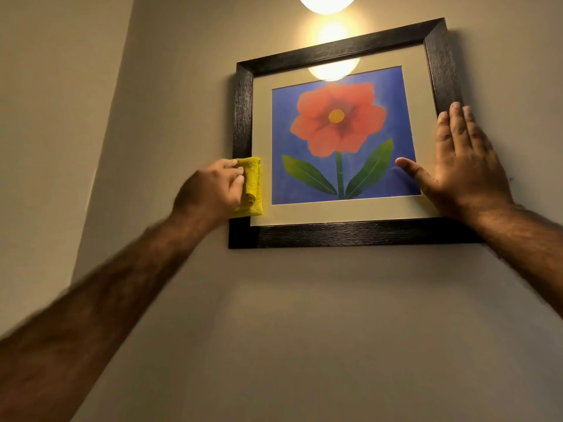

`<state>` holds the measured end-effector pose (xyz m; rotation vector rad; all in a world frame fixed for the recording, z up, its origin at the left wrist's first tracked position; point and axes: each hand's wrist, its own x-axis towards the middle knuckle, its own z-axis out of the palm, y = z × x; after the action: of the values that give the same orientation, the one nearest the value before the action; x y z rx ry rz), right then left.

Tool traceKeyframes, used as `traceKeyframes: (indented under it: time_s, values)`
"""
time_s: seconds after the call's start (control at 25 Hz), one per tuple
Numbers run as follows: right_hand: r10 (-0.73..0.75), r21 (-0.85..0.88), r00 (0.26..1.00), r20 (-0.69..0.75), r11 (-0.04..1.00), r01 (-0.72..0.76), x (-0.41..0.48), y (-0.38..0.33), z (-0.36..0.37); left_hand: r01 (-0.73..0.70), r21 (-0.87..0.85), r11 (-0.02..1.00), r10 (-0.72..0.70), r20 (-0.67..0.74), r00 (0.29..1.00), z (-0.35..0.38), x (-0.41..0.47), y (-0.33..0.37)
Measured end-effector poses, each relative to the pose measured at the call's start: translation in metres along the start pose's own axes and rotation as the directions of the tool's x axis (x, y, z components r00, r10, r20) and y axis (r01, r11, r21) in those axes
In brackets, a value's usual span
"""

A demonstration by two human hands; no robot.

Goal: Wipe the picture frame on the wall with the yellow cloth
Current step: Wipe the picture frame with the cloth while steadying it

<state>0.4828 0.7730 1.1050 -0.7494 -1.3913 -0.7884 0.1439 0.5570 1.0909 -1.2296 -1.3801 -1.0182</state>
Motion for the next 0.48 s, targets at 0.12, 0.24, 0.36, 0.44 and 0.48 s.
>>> traceKeyframes:
  time_s: [0.12,0.24,0.36,0.44,0.48]
  values:
    - [-0.004,0.000,1.000,-0.006,1.000,0.004,0.000,0.001,0.001,0.082,-0.065,0.995,-0.081,0.014,0.997,-0.017,0.025,-0.006]
    - [-0.006,0.004,1.000,-0.010,1.000,0.006,-0.001,0.001,0.002,0.150,-0.063,0.987,-0.151,-0.004,0.989,-0.018,0.037,-0.014]
    - [-0.011,0.011,1.000,-0.019,1.000,0.011,-0.001,0.001,0.003,0.307,-0.139,0.941,-0.292,0.118,0.949,-0.016,0.040,-0.028]
    - [-0.012,0.015,1.000,-0.015,1.000,0.013,-0.001,0.001,0.002,0.340,-0.173,0.924,-0.320,0.134,0.938,-0.015,0.036,-0.033]
    - [-0.010,0.016,1.000,-0.013,1.000,0.011,-0.001,0.001,0.002,0.352,-0.213,0.911,-0.332,0.125,0.935,-0.014,0.033,-0.033]
